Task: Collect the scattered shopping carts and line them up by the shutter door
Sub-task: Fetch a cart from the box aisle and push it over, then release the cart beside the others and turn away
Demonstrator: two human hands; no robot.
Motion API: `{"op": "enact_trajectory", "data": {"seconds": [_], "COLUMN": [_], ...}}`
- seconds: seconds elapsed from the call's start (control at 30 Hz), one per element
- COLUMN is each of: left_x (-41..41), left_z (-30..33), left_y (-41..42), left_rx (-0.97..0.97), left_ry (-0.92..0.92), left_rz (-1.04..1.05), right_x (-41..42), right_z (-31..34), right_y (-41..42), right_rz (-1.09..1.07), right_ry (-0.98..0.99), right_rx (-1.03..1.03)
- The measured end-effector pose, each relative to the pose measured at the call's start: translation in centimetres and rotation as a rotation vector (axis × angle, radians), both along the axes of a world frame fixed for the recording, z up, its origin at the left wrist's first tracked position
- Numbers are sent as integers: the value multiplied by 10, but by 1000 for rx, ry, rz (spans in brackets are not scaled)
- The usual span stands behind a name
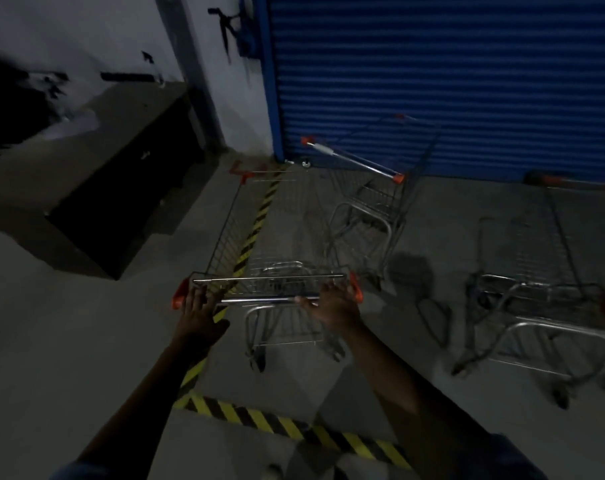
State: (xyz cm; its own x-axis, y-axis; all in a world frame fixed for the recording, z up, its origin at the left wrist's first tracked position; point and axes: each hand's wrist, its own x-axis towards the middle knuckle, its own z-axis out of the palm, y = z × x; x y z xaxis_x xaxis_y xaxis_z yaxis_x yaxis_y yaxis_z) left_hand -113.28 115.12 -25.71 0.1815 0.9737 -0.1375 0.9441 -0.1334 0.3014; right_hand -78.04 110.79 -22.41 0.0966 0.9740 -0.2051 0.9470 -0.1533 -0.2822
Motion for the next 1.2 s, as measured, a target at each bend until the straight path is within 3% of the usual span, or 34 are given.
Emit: {"op": "enact_trajectory", "data": {"seconds": [0.2,0.4,0.5,0.6,0.77,0.93,1.2], "left_x": [-26,-7,9,44,159,312,578], "left_z": [-7,-3,2,14,40,48,55], "left_y": [45,30,29,30,13,-40,-227], "left_rx": [67,186,248,295,357,321,306], "left_ry": [-60,-83,-60,-28,-55,-11,-139], "left_rz": [-43,25,-16,-178,-453,-643,-926], "right_x": [-42,-40,-21,11,96,222,413], "right_z": [19,10,2,9,33,51,88], "right_y": [16,18,10,-9,-89,-225,-471], "right_rz": [-80,-80,-45,-133,-407,-645,-893], "right_ry": [10,-93,-25,-17,-24,-113,-195], "right_rx": [5,100,321,415,445,415,372]}}
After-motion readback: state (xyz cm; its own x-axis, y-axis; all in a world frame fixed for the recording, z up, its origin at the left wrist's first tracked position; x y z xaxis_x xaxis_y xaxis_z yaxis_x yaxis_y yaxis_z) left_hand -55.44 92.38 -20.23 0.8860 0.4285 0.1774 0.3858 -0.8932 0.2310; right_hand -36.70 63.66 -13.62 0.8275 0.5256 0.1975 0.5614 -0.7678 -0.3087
